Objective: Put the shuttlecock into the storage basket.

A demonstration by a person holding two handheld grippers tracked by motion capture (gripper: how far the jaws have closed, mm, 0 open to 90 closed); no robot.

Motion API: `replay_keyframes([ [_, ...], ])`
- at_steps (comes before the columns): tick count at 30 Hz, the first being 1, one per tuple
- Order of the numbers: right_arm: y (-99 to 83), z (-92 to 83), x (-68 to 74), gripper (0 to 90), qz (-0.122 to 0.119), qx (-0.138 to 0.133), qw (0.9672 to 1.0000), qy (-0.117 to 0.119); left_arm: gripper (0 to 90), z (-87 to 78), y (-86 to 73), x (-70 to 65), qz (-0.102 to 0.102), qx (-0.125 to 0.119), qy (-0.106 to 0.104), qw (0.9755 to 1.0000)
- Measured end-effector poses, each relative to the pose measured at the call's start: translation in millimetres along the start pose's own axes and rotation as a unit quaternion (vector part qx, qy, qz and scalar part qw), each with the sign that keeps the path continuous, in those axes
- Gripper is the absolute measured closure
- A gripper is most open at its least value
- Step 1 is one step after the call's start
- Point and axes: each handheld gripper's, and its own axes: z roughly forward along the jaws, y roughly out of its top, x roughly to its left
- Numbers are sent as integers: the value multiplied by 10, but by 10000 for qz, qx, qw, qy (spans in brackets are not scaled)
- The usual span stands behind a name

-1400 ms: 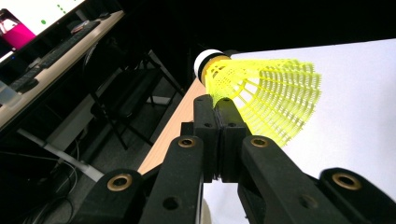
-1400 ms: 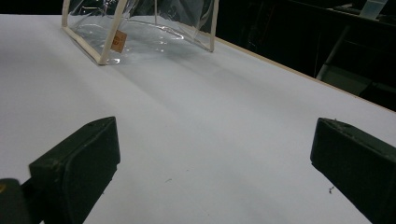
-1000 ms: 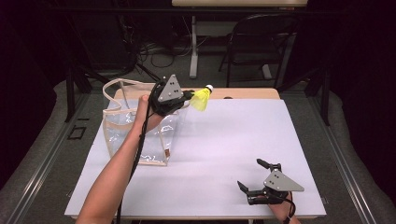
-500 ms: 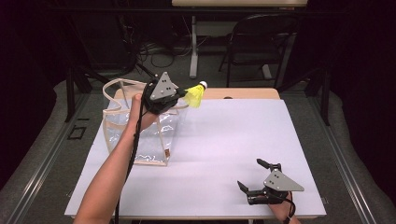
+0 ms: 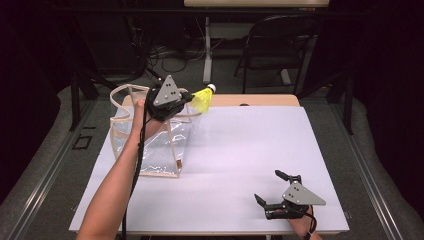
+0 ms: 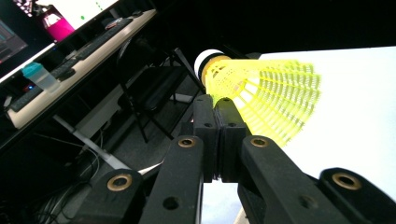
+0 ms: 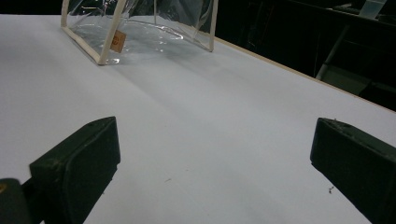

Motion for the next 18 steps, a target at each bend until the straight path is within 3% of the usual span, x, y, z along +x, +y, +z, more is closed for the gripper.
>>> replay_keyframes([
  [18, 0, 0, 0, 10, -1, 12, 10000, -6, 892, -157, -69, 108, -104, -18, 226, 9997],
])
